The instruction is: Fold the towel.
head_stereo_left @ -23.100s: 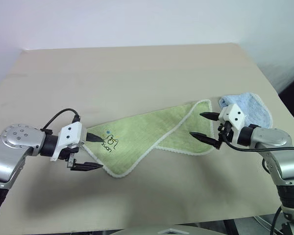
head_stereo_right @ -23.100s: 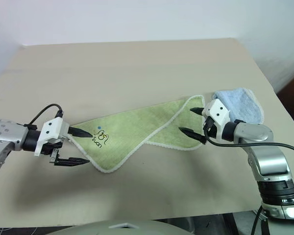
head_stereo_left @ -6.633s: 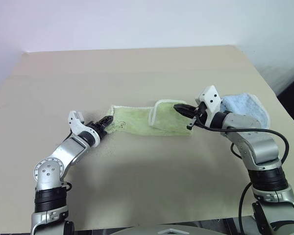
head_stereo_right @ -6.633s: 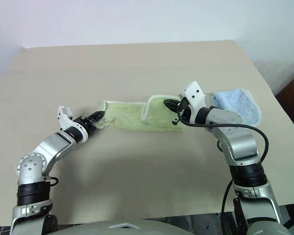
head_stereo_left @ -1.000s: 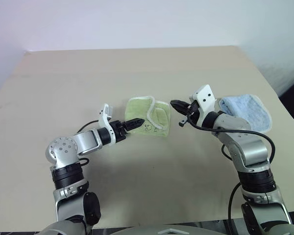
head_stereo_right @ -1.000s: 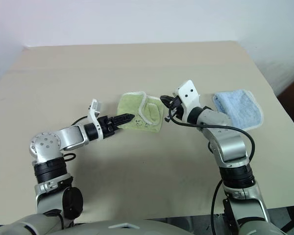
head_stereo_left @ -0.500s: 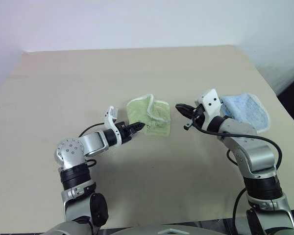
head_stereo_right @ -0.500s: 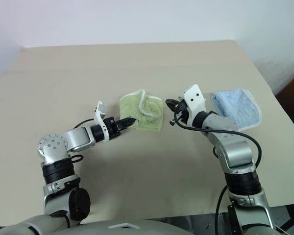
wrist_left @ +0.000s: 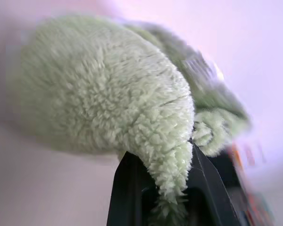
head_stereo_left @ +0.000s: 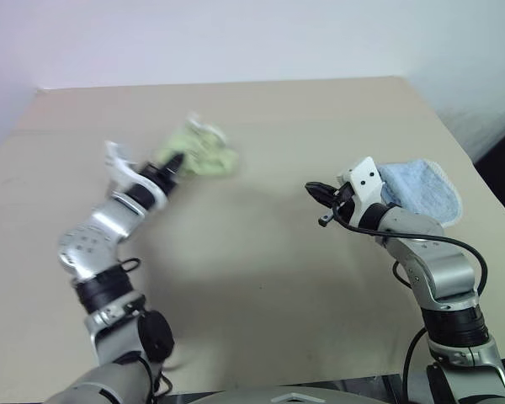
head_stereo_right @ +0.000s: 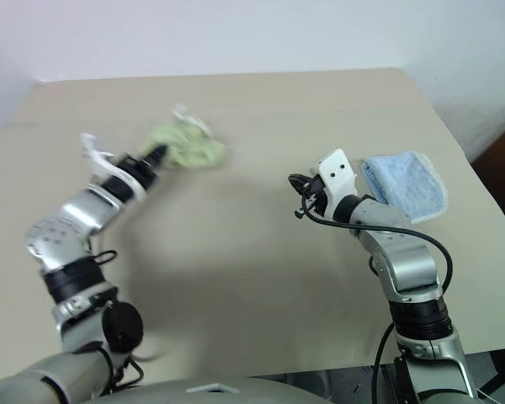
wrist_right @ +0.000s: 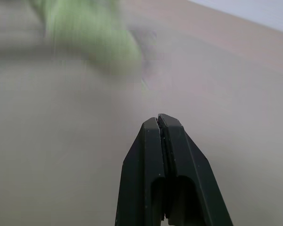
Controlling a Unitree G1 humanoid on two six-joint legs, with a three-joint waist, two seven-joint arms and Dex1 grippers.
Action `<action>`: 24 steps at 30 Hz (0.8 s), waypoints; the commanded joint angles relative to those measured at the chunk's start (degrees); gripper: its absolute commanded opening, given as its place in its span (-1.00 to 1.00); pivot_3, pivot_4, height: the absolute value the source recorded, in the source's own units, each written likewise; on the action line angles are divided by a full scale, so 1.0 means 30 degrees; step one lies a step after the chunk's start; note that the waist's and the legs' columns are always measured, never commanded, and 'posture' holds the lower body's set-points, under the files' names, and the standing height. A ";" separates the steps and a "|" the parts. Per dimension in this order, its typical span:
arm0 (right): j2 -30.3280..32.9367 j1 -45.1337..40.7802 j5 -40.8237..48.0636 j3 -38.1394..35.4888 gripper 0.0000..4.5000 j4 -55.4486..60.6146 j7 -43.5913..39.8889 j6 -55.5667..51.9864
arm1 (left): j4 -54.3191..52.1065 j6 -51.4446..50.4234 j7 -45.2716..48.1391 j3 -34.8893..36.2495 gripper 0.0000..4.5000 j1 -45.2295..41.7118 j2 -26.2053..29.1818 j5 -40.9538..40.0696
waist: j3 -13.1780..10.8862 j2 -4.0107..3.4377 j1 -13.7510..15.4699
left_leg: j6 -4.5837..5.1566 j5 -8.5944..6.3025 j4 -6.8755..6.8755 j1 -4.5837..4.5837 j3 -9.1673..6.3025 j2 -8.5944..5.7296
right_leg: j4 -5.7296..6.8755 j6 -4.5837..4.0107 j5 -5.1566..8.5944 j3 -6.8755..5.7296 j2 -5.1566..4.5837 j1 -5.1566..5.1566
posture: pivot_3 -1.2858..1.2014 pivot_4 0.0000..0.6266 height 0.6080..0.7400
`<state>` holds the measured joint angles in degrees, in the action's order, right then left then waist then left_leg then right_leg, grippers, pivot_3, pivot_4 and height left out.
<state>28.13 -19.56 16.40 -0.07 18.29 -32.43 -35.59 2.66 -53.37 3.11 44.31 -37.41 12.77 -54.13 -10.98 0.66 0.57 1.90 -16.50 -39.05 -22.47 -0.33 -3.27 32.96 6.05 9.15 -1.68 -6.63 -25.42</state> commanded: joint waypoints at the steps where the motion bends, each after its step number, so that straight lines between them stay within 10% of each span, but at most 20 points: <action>1: 0.0194 -0.0257 0.0226 -0.0383 -1.00 0.0545 -0.0075 0.0228 | 0.0858 0.3353 -0.0151 0.1195 -1.00 -0.0015 0.1349 0.0645 | 0.0000 0.0001 0.0040 | 0.0001 -0.0001 0.0002 -0.0002 0.0001 -0.0005 | -0.0008 0.0000 0.0000 0.0002 -0.0004 0.0003 | 0.03 -0.52 0.82; 13: 0.0113 -0.1041 0.0081 0.0003 -1.00 -0.0536 -0.0551 0.0822 | 0.2063 0.5889 -0.2237 0.2154 -1.00 0.4359 0.1142 0.0446 | 0.0000 0.0012 0.0046 | -0.0009 -0.0056 0.0008 -0.0023 -0.0002 -0.0026 | -0.0090 0.0004 -0.0007 -0.0011 -0.0038 0.0025 | 0.03 -0.52 0.82; 24: 0.0235 -0.1160 0.0045 -0.0009 -1.00 -0.0739 -0.0719 0.0957 | 0.0656 0.5493 -0.1443 0.2216 0.58 0.6259 0.0776 -0.3059 | 0.0001 0.0010 -0.0142 | -0.0014 -0.0060 0.0021 -0.0016 0.0006 -0.0011 | -0.0094 0.0004 -0.0006 -0.0006 -0.0029 0.0020 | 0.03 -0.52 0.82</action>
<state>28.20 -21.63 16.48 0.67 15.27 -34.37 -33.94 6.14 -36.88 -1.60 50.17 -19.64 14.25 -60.95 -10.98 0.69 0.14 1.86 -16.68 -38.98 -22.52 -0.31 -3.31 32.68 6.06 9.13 -1.70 -6.72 -25.37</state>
